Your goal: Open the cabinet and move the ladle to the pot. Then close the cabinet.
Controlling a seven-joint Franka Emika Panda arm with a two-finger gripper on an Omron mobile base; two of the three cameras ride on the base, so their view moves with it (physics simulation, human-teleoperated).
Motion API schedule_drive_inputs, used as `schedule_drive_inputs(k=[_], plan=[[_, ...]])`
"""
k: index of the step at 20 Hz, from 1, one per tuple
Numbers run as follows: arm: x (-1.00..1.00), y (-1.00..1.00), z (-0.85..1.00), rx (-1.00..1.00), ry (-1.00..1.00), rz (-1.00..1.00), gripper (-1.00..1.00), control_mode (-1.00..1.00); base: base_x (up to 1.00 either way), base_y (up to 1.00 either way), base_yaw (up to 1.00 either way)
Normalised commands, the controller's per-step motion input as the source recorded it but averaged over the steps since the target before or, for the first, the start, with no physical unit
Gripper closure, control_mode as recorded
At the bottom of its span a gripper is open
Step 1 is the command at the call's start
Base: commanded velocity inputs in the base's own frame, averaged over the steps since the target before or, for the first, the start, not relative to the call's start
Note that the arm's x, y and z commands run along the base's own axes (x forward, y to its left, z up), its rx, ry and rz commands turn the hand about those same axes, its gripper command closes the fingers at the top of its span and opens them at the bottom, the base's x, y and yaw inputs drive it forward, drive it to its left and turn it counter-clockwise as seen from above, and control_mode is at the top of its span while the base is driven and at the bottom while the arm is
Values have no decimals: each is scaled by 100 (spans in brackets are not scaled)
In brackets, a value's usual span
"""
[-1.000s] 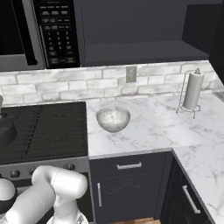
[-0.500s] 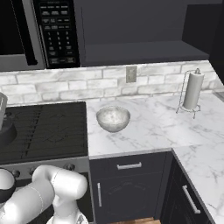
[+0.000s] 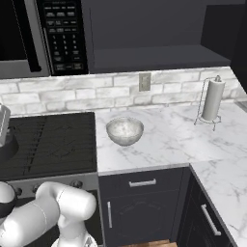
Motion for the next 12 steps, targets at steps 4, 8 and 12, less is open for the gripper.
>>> schedule_drive_inputs(k=[4,8,12], plan=[[21,0,-9,0,18,0,100,-100,0,0,0],[18,0,-12,0,17,0,100,-100,0,0,0],[13,6,-18,0,16,0,100,-100,0,0,0]])
